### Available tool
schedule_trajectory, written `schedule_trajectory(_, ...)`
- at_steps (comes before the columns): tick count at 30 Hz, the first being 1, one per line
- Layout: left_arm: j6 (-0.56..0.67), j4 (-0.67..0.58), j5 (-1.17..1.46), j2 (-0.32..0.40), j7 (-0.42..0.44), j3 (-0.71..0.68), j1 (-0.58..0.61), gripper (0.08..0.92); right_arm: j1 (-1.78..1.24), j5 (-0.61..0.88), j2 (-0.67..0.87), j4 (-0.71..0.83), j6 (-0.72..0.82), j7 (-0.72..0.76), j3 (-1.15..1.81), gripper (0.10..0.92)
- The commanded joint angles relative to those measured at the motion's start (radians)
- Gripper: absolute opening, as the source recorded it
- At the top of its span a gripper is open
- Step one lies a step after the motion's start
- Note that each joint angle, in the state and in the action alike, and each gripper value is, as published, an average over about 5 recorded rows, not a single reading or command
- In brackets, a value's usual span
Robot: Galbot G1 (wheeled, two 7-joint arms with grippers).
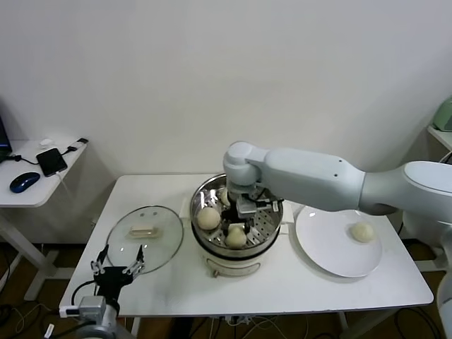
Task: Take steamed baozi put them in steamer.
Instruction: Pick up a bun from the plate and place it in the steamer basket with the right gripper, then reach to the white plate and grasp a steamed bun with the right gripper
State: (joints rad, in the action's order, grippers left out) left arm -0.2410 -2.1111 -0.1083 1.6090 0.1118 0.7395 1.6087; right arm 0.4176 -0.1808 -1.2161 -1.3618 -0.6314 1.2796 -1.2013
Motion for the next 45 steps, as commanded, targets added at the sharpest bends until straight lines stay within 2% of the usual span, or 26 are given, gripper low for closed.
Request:
schedule_trajectory(1,-0.001,0.002,-0.001,0.049,-0.001,-0.001,-0.001,0.823,0.008,0.065,0.003,-0.014,0.113,0.006,0.002,0.694)
schedule_trajectory(5,0.000,0.002,0.002,0.049,-0.002,0.000,-0.001,0.823,0.020,0.072,0.041,-0.022,0.161,0.069,0.066,0.791)
schedule_trajectory(9,-0.002,-0.001,0.005,0.049,-0.001,0.001,0.000,0.823,0.048,0.085,0.115,-0.026,0.251,0.127,0.152,0.820)
schedule_trajectory(13,-0.008,-0.007,0.029,0.049,-0.002,0.001,-0.004,0.823,0.072,0.136,0.218,-0.013,0.452,0.158,0.248,0.822)
schedule_trajectory(19,-0.042,-0.022,0.139,0.049,-0.016,-0.002,-0.014,0.823,0.076,0.254,0.392,-0.014,0.844,0.185,0.327,0.823)
schedule_trajectory(23,-0.064,-0.029,0.169,0.049,-0.008,-0.002,-0.011,0.823,0.031,0.258,0.527,0.000,0.951,0.189,0.364,0.823)
schedule_trajectory(27,-0.109,-0.044,0.253,0.049,-0.003,-0.002,-0.001,0.823,-0.065,0.171,0.628,0.046,0.928,0.195,0.434,0.823)
schedule_trajectory(31,-0.119,-0.047,0.270,0.049,0.002,-0.011,0.004,0.823,-0.253,0.026,0.660,0.105,0.819,0.189,0.578,0.823)
schedule_trajectory(38,-0.103,-0.064,0.219,0.049,0.006,-0.023,0.039,0.823,-0.507,-0.203,0.528,0.376,0.538,0.152,0.836,0.823)
schedule_trajectory(45,-0.095,-0.074,0.205,0.049,0.008,-0.002,0.074,0.823,-0.586,-0.262,0.478,0.435,0.503,0.129,0.892,0.823)
